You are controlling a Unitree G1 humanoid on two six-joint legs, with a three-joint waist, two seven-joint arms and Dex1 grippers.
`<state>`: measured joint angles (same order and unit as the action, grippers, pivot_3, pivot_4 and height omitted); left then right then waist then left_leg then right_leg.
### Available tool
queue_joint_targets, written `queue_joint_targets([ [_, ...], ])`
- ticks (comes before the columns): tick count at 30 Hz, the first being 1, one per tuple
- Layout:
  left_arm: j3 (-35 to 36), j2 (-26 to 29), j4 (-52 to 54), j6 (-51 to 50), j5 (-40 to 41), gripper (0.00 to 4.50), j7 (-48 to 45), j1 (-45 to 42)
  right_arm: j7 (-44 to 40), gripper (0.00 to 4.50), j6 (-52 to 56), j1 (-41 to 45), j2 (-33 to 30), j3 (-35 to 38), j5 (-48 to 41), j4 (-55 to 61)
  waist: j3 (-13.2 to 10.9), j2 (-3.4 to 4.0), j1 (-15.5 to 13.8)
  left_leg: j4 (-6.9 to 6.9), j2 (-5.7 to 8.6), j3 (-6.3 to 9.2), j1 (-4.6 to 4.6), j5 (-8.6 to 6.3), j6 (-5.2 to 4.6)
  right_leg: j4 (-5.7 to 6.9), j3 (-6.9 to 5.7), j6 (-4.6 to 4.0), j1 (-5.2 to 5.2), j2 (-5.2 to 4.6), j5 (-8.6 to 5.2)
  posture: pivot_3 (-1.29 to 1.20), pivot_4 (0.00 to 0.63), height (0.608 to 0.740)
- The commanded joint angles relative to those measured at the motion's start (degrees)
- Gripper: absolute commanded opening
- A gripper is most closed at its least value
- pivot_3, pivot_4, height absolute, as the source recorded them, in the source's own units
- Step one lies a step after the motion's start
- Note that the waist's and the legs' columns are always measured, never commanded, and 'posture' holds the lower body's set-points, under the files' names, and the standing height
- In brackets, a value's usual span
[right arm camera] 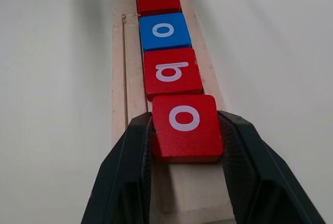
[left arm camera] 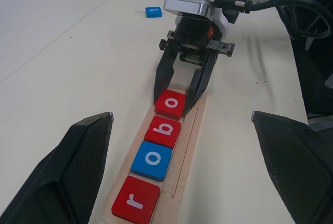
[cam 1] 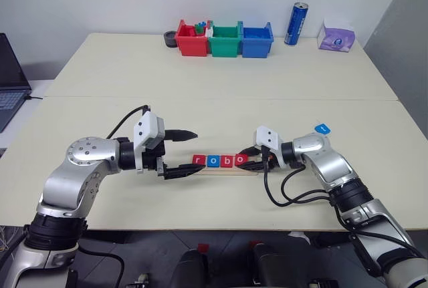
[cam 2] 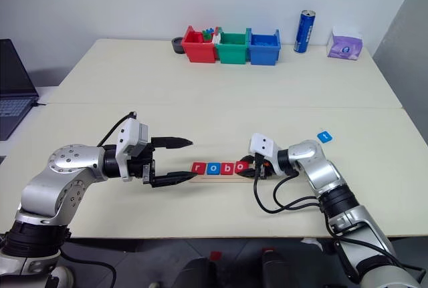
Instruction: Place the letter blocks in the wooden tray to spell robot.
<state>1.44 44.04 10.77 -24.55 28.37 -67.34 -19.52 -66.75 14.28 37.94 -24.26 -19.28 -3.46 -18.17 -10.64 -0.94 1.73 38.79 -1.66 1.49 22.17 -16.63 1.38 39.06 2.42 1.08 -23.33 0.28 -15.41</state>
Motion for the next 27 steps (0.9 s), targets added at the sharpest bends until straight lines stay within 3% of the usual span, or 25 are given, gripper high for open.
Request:
queue_joint_targets([
  [1,0.19,-0.11,0.70,0.85,0.06,4.50,0.11,-0.45,-1.00,1.45,0.03,1.63,-0.46,0.52,-0.33,0.82,0.00,0.00,0.00,0.00,0.00,0.00,0.00,0.00,0.00,0.00,0.00,0.00,0.00,0.00,0.00,0.00,0.150,0.740],
  [14,0.03,-0.47,0.33,1.49,-0.56,4.50,0.04,-0.21,-2.14,1.45,0.20,1.74,-0.67,0.34,-0.21,0.81,0.00,0.00,0.00,0.00,0.00,0.00,0.00,0.00,0.00,0.00,0.00,0.00,0.00,0.00,0.00,0.00,0.150,0.740],
  [22,-0.08,-0.68,0.14,1.57,-0.71,4.50,0.23,-0.49,-1.46,4.28,0.27,2.43,-0.19,1.00,-0.27,0.31,0.00,0.00,0.00,0.00,0.00,0.00,0.00,0.00,0.00,0.00,0.00,0.00,0.00,0.00,0.00,0.00,0.150,0.740],
  [27,-0.34,-0.98,0.30,1.63,-0.73,4.50,0.31,-0.27,-1.51,4.40,1.34,2.65,-0.67,1.89,-1.25,1.49,0.00,0.00,-0.01,0.00,0.00,0.00,0.00,0.00,0.00,0.00,0.00,0.00,0.00,0.00,0.00,0.00,0.150,0.740],
])
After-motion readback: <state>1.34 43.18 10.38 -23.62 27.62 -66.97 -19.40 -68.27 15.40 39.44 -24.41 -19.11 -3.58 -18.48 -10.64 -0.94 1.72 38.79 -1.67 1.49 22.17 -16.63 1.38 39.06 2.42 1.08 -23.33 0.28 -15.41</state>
